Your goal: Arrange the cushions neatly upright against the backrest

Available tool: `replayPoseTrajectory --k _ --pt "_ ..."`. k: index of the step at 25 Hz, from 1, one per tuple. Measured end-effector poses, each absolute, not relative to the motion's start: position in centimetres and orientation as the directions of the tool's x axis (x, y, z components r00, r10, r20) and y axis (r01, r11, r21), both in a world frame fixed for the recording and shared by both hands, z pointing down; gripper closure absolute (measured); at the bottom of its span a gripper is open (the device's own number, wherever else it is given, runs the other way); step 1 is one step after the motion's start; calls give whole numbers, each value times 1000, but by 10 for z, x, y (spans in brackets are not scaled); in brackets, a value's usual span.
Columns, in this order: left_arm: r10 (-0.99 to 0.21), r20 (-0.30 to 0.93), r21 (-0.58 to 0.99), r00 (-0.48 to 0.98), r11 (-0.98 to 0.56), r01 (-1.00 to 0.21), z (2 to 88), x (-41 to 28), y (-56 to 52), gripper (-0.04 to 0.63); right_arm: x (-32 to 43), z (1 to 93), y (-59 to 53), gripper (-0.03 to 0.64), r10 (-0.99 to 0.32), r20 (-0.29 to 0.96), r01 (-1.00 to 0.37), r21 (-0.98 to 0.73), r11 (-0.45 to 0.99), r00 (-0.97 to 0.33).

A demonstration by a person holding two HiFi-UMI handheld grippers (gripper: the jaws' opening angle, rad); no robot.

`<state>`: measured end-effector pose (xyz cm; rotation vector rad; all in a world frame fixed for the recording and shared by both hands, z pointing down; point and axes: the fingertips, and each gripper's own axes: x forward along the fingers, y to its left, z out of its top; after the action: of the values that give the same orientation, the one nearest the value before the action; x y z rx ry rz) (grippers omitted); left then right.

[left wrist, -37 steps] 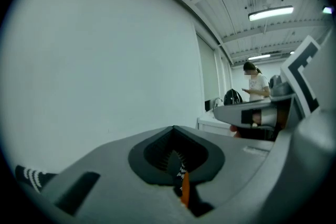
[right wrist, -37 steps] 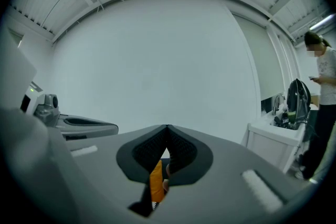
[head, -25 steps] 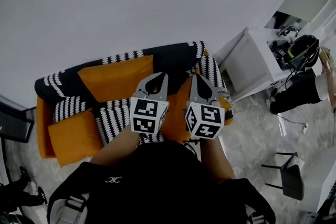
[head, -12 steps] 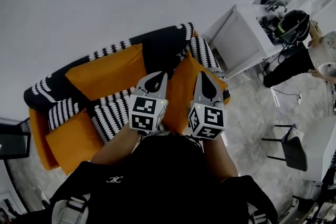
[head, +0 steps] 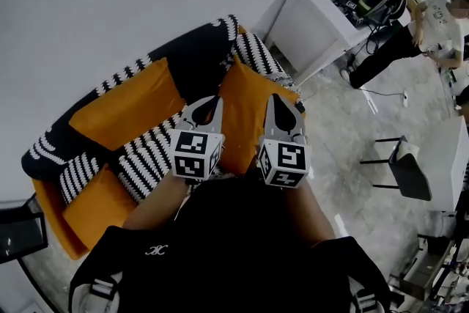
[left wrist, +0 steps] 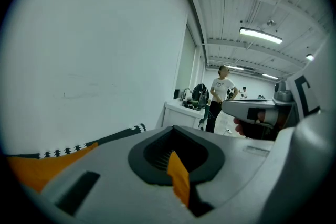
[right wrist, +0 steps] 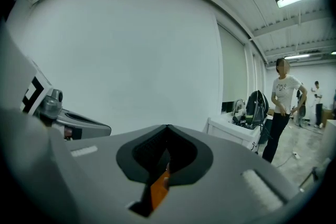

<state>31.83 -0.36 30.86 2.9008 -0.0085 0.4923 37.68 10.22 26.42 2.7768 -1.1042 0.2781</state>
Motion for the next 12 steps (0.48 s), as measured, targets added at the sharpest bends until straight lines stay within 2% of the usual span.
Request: replayPoseTrajectory --k 6,12 --pt "-28 367 187 930 -977 -104 321 340 4 588 408 280 109 609 -695 255 -727 50 -685 672" --pt "-168 421 203 891 -940 -273 345 375 10 588 470 308 111 609 -780 299 -821 25 -570 550"
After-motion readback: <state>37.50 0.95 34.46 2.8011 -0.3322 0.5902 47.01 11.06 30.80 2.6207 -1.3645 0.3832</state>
